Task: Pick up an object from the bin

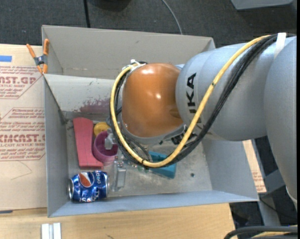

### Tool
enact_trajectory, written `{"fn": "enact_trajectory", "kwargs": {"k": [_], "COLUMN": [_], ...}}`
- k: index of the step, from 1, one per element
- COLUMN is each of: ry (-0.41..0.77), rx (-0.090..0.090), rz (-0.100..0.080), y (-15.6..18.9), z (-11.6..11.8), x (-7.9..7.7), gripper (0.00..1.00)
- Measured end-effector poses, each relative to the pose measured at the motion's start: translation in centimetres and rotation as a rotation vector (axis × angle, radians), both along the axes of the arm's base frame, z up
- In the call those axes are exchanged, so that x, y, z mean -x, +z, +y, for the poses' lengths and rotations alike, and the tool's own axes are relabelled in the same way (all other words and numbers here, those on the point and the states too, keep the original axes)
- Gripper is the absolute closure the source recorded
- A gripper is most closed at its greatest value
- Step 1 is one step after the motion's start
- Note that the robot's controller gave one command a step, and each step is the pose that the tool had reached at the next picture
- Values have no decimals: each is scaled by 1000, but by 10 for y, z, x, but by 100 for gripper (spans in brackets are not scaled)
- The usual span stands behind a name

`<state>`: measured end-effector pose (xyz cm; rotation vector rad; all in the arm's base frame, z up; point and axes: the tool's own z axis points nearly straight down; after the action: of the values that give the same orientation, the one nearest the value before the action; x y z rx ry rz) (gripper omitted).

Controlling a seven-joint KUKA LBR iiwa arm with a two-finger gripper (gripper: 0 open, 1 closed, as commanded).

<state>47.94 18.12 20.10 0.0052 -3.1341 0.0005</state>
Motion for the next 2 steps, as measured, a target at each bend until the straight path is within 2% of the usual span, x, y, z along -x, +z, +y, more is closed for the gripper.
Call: {"fn": "enact_trajectory", "kwargs": {"k": [1, 2], "ry": [-3, 82], "rx": [-2, -3], "rz": [-8, -10], "y": [5, -64], "z": [-1, 15], "x": [-2, -3], "gripper": [0, 0]}}
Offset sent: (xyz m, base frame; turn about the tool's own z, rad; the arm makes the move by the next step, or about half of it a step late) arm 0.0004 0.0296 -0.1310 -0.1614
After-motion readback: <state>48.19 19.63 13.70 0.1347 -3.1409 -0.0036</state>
